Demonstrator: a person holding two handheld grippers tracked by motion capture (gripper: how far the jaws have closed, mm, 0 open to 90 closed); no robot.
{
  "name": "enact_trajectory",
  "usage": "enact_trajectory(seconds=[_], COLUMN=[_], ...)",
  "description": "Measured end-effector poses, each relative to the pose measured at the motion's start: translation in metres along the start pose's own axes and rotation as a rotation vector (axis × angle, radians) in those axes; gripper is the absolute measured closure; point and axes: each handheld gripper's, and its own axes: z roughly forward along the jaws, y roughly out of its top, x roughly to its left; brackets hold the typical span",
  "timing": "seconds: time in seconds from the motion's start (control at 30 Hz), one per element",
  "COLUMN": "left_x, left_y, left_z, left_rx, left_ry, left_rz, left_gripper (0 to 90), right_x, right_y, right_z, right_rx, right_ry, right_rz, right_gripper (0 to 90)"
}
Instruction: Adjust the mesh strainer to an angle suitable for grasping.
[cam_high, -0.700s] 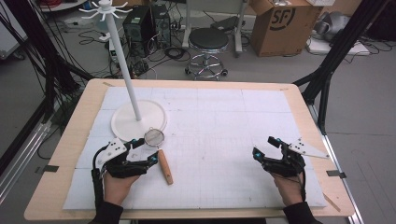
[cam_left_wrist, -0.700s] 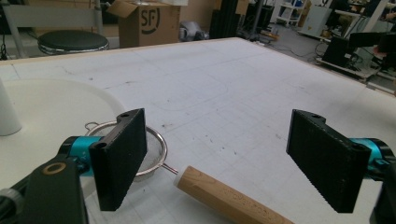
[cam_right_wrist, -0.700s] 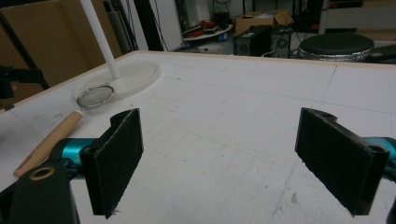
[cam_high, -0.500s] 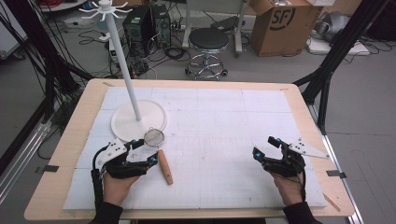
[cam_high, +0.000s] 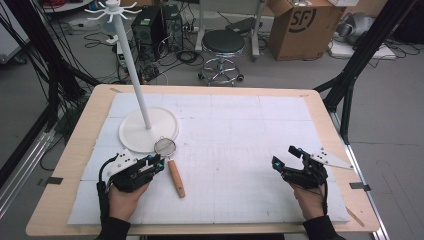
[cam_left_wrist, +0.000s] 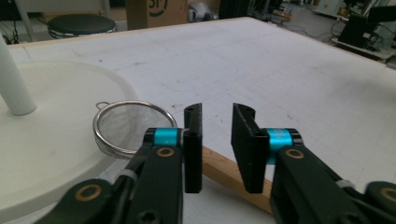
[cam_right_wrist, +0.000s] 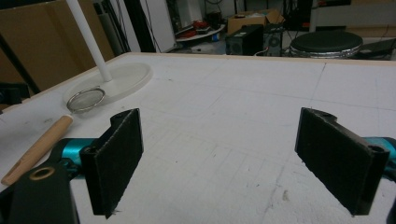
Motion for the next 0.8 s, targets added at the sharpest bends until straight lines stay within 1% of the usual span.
enact_trajectory(seconds=[0.07, 0.1, 0.23, 0.27, 0.3, 0.33, 0.37, 0.4, 0.47, 0.5, 0.57, 0.6, 0.73, 0.8], left_x=[0.0, 0.0, 0.0, 0.0, -0.001, -0.001, 0.001, 0.001, 0.004, 0.004, 0.005, 0.004, 0.006, 0.008], left_y=[-0.001, -0.001, -0.002, -0.002, -0.003, -0.003, -0.004, -0.004, -0.005, -0.005, -0.006, -0.007, -0.007, -0.008], left_z=[0.002, 0.003, 0.004, 0.005, 0.007, 0.007, 0.009, 0.009, 0.013, 0.013, 0.016, 0.018, 0.022, 0.025], left_rx=[0.022, 0.038, 0.058, 0.066, 0.096, 0.096, 0.125, 0.125, 0.148, 0.148, 0.16, 0.174, 0.19, 0.201], left_ry=[-0.008, -0.028, -0.04, -0.039, -0.022, -0.022, -0.008, -0.008, -0.017, -0.017, -0.024, -0.024, -0.024, -0.019], left_rz=[-0.004, -0.012, -0.009, -0.005, -0.005, -0.005, -0.007, -0.007, -0.027, -0.027, -0.031, -0.032, -0.033, -0.043], left_gripper=[80.4, 82.7, 89.4, 89.5, 89.7, 89.7, 89.8, 89.9, 90.0, 90.0, 90.0, 90.0, 90.0, 90.0], right_x=[0.0, 0.0, 0.001, 0.001, 0.001, 0.001, 0.001, 0.001, 0.001, 0.001, 0.001, 0.001, 0.001, 0.001], right_y=[0.0, 0.0, 0.0, 0.0, 0.0, 0.0, 0.0, 0.0, 0.0, 0.0, 0.0, 0.0, 0.0, 0.0], right_z=[0.0, 0.0, -0.001, -0.001, -0.001, -0.001, -0.001, -0.001, 0.0, 0.0, -0.001, -0.001, -0.002, -0.004], right_rx=[-0.003, -0.003, -0.005, -0.005, -0.004, -0.005, -0.005, -0.005, -0.006, -0.005, -0.006, -0.007, -0.013, -0.015], right_ry=[0.001, -0.002, 0.002, 0.002, 0.002, 0.003, 0.004, 0.004, 0.004, 0.004, 0.003, 0.003, 0.0, 0.001], right_rz=[0.004, 0.003, 0.005, 0.005, 0.004, 0.006, 0.006, 0.006, 0.001, 0.002, 0.003, 0.005, 0.004, 0.007], right_gripper=[14.1, 14.1, 14.1, 14.1, 14.1, 14.1, 14.1, 14.1, 14.1, 14.1, 14.1, 14.1, 14.1, 14.1])
